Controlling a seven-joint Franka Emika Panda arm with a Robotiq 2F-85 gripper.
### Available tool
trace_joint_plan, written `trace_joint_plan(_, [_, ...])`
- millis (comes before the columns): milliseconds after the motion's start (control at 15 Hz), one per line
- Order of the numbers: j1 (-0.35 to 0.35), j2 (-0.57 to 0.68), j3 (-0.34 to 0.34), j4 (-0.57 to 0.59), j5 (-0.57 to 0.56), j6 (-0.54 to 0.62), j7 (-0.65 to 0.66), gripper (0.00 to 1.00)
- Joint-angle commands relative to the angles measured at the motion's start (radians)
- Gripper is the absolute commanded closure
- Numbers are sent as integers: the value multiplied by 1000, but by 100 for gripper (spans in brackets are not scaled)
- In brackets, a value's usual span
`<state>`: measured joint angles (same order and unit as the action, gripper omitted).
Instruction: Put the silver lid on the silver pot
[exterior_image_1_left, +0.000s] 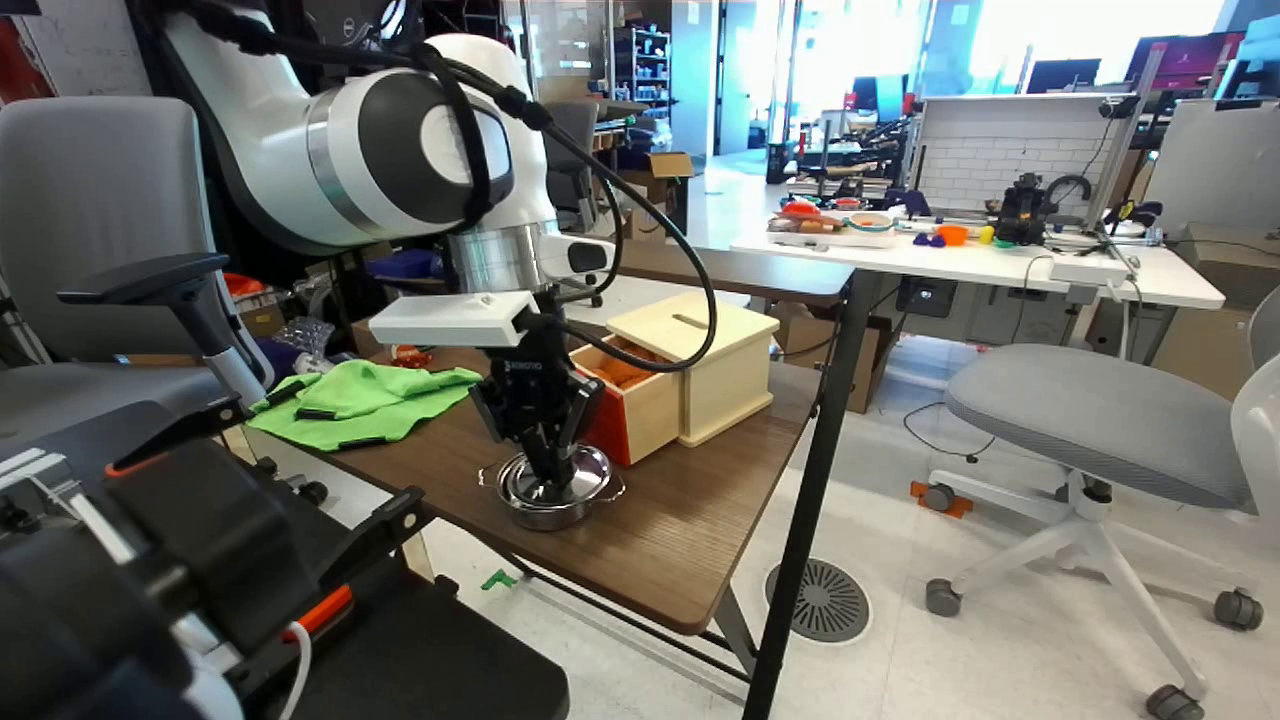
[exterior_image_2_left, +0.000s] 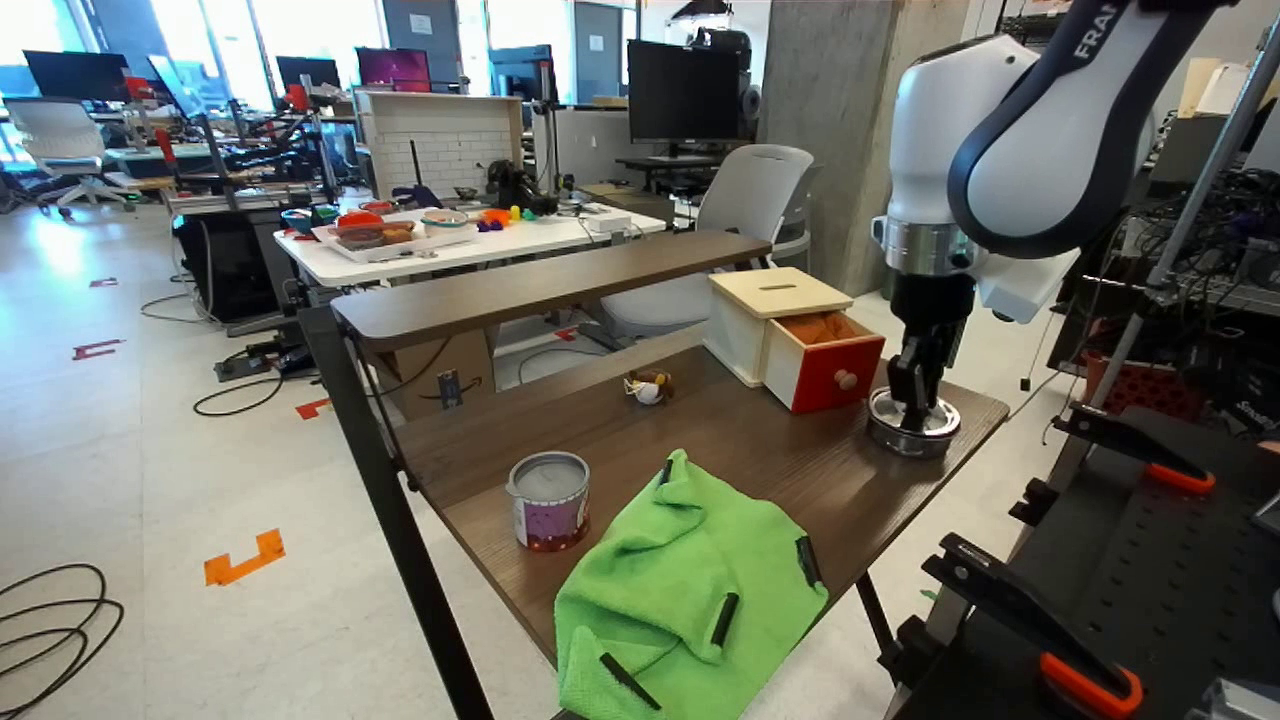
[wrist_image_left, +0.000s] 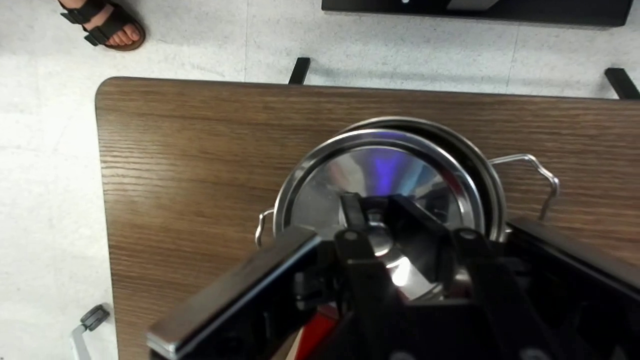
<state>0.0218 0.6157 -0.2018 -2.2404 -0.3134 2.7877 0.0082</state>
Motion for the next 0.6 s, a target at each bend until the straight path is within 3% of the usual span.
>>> trace_joint_plan(0, [10,-12,-4,-32,-7,35,-13,94])
trace_joint_plan(267, [17,-16,-8,-35,-7,30,-10,94])
trace_joint_plan(333, [17,-18,-8,-32,-6,18,-12,53])
trace_joint_plan(400, [14,-24,-4,-33,-1,10,-13,52])
trace_joint_plan(533, [6,-37,4,-38,6,9,-20,38])
